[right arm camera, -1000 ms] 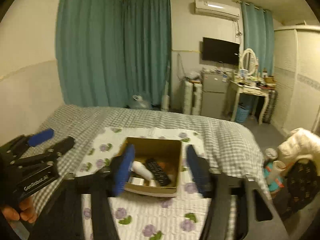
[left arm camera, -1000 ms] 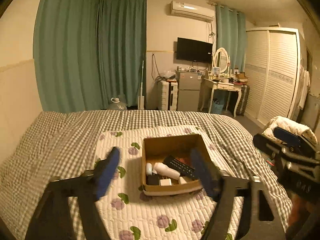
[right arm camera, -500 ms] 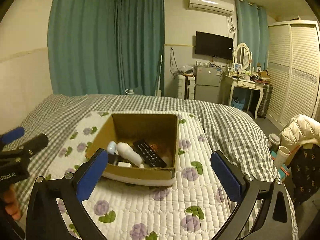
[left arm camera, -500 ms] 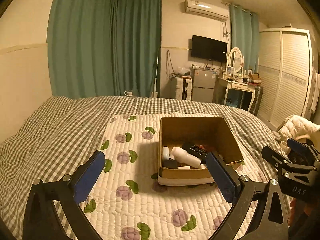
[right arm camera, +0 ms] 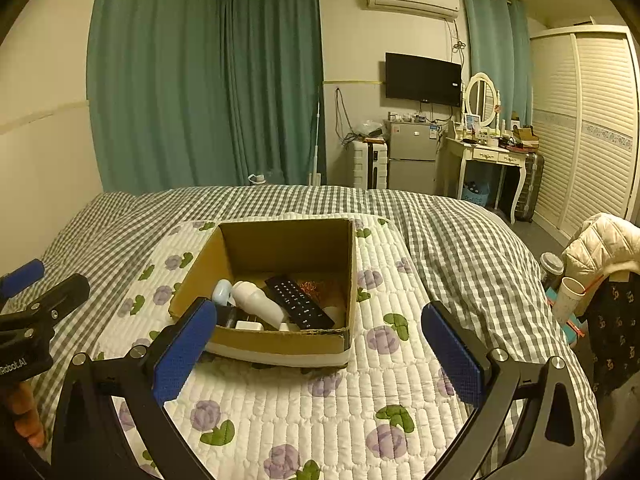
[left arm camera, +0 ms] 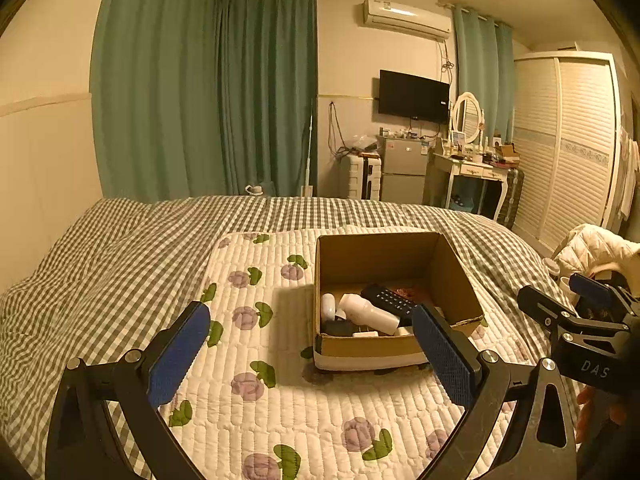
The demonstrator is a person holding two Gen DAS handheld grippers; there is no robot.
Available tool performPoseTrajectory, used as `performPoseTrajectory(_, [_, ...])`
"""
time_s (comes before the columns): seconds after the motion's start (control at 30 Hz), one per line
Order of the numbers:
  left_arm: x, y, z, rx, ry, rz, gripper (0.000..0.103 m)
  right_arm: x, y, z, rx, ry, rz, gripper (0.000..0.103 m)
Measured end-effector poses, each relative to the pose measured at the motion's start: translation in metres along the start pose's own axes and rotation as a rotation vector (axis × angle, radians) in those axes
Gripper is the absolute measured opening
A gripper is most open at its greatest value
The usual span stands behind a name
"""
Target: Organize rigid objects
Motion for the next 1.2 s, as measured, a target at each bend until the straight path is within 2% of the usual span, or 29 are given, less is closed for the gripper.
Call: performPoseTrajectory(1.2, [-0.0091,0.0071,-0.0010,-0.002,0.039,0.047,0.103,0.0002,-0.0011,0.0014,-0.018,-0.021,0.005,0.103])
Point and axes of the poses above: each gripper's, at about its wrist camera, not at the fingertips, and y roughly the way its jaws point, z to its left, x to its top, the point moved 3 cm from there along y, roughly the way its jaws point, and after that the axes turned 14 degrees about -z, right-handed, at the moved point
